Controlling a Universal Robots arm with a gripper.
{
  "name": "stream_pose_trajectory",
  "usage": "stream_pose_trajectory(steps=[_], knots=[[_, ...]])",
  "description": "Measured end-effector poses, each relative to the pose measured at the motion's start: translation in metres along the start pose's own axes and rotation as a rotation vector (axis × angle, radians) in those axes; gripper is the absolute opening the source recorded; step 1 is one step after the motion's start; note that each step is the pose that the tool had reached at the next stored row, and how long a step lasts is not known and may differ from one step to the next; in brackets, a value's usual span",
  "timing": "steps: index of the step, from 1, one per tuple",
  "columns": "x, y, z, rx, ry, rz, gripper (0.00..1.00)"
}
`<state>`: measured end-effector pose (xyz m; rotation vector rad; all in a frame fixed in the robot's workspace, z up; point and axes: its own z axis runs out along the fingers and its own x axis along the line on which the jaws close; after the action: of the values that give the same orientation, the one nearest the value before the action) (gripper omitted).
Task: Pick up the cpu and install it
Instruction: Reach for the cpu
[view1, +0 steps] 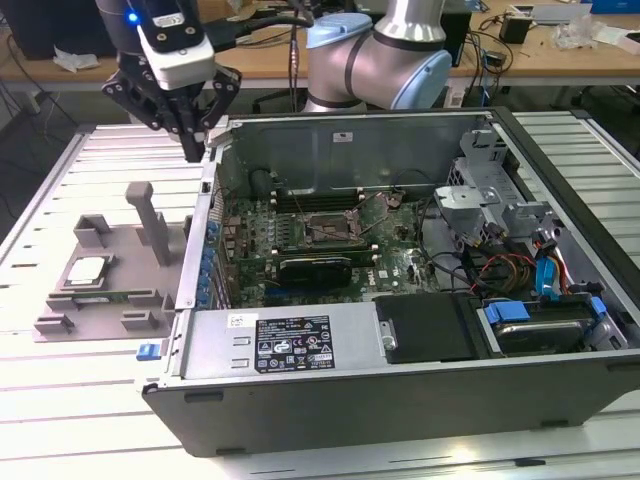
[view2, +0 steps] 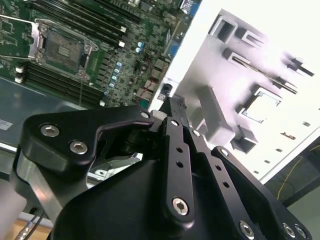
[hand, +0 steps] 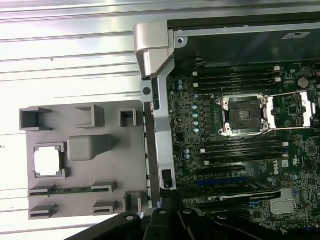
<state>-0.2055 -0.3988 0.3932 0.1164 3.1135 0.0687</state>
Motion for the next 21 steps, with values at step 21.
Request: stream_pose_trajectory(steps=[21], knots=[[0.0845,0.0064,0.0179,-0.0002,-0.0011,0.0,0.11]])
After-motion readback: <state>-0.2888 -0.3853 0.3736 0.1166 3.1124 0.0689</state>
